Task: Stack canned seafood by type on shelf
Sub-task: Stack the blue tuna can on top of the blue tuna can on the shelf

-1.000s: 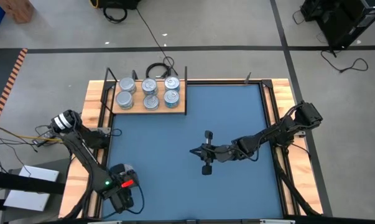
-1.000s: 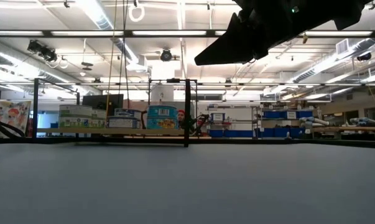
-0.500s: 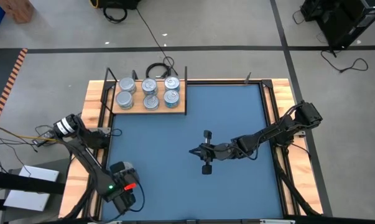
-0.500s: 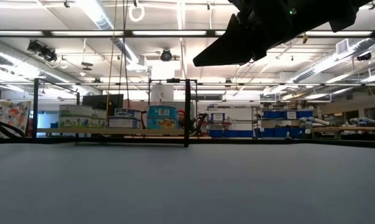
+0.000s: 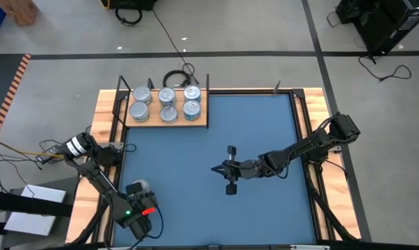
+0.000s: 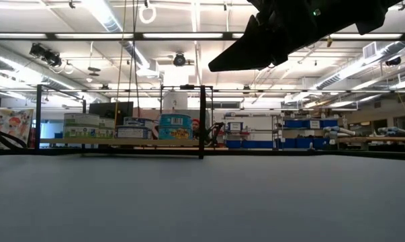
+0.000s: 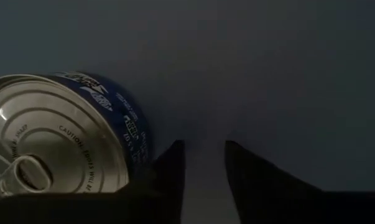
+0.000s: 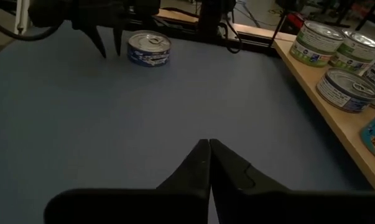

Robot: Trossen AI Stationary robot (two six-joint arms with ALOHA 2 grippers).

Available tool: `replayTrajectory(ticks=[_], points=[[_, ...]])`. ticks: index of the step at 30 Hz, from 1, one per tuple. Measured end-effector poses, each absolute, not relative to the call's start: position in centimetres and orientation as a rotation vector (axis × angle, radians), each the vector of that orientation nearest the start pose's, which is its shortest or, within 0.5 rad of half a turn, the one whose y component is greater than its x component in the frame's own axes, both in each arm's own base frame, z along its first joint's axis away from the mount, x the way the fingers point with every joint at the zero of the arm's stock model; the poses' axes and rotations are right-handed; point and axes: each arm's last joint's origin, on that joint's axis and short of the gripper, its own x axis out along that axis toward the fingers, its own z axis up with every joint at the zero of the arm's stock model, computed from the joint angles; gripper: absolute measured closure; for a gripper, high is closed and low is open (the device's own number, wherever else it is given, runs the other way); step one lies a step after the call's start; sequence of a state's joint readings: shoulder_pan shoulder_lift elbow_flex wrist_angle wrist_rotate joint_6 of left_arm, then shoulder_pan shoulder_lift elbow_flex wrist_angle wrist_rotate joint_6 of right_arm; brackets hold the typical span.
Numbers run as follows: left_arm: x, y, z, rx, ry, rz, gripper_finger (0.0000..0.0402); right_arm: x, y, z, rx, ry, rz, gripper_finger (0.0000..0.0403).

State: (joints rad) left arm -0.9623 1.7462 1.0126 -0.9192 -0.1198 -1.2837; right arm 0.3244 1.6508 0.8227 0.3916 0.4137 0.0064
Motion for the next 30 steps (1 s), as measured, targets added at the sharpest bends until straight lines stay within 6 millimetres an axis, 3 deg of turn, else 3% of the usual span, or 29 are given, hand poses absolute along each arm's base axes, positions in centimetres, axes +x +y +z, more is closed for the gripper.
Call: replayTrajectory(ticks=[7,16,24,27,30], points=[[16.7,-23.0,15.2,-0.111,1.499,0.284,0.0389,32.3,9.6,18.7,-0.185,0.404,-0.082,0.0383],[18.6,-23.8,18.1,-0.092,1.428,0.249,0.0398,32.3,9.6,18.7,-0.179,0.404,-0.084,0.0393],[18.8,-22.3,21.5,0.048,1.514,0.395,0.0322,32.3,9.6,18.7,-0.159,0.404,-0.088,0.0379],[18.8,-22.0,21.6,0.068,1.517,0.421,0.0284,32.3,9.6,18.7,-0.159,0.404,-0.088,0.0381],[18.7,-21.9,20.6,0.051,1.512,0.412,0.0258,32.3,9.6,18.7,-0.160,0.407,-0.088,0.0384]])
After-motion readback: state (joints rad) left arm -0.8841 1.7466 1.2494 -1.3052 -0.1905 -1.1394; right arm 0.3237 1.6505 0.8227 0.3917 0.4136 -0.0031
